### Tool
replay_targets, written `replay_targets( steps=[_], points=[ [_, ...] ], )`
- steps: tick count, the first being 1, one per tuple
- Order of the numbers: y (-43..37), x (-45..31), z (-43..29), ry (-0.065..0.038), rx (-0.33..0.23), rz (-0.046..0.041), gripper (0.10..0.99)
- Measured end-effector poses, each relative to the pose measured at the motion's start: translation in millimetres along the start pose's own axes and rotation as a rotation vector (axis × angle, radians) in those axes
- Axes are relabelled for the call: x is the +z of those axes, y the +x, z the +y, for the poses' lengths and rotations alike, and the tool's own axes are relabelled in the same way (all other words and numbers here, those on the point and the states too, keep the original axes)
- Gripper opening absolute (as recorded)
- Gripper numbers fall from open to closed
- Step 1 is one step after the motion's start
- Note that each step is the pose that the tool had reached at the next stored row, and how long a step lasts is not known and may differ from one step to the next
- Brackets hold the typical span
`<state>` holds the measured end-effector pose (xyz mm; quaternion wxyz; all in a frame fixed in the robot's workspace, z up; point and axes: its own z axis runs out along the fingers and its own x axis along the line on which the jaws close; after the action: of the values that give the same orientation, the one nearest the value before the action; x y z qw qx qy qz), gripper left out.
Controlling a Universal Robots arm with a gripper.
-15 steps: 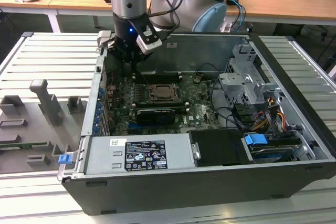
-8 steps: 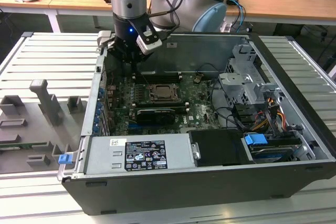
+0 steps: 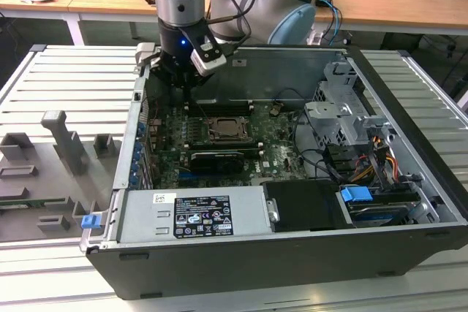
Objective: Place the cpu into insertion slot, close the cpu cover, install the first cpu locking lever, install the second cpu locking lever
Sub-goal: 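Install the first cpu locking lever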
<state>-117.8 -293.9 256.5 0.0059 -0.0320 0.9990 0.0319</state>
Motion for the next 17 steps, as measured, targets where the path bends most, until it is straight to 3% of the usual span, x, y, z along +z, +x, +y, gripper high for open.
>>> replay_targets(
  steps=[17],
  points=[
    [-10.6,0.4,-0.7,0.001,0.0,0.0,0.106]
  ],
)
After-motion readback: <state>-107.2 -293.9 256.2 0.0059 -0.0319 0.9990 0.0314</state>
